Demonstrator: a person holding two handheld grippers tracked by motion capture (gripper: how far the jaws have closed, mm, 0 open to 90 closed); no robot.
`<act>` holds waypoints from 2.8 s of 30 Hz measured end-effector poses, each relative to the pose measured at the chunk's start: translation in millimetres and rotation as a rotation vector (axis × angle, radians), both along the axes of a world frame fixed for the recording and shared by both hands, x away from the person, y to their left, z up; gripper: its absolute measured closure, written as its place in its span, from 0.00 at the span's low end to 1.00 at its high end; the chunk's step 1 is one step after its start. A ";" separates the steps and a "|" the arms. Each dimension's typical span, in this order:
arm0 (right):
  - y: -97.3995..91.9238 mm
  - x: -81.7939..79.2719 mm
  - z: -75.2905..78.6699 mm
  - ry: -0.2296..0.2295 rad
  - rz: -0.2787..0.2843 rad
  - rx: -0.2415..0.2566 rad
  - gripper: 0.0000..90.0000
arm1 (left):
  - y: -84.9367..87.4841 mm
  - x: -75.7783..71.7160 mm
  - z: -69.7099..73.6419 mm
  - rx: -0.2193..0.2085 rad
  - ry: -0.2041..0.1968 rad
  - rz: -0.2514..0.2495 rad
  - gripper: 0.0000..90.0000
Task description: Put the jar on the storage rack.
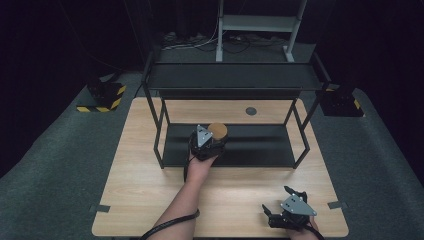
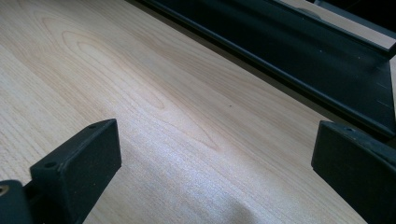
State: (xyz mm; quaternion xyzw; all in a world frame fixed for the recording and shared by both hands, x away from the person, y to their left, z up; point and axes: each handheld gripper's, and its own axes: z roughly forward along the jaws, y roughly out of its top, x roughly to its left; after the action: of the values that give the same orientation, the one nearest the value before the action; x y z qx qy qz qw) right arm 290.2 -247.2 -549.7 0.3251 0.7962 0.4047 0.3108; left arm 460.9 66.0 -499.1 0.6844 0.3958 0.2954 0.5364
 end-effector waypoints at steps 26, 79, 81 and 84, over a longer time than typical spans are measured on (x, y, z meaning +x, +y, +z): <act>0.3 0.0 0.0 0.001 0.002 -0.002 0.01 | -0.1 2.0 1.1 -0.011 0.039 0.020 0.13; 1.3 -0.1 -0.3 0.000 0.004 -0.014 0.01 | 18.3 -27.7 15.9 -0.026 0.044 -0.024 0.00; 1.3 0.0 -0.3 0.001 0.004 -0.014 0.01 | 19.9 -29.4 16.2 -0.025 0.046 -0.025 0.00; 1.3 0.1 -0.3 0.000 0.003 -0.015 0.01 | 22.6 -30.9 16.1 -0.032 0.051 -0.022 0.00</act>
State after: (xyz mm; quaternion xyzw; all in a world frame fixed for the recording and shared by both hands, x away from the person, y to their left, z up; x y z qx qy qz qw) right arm 290.2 -245.9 -550.0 0.3217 0.7997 0.3993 0.3124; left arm 430.0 88.6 -483.0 0.6873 0.4066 0.2655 0.5403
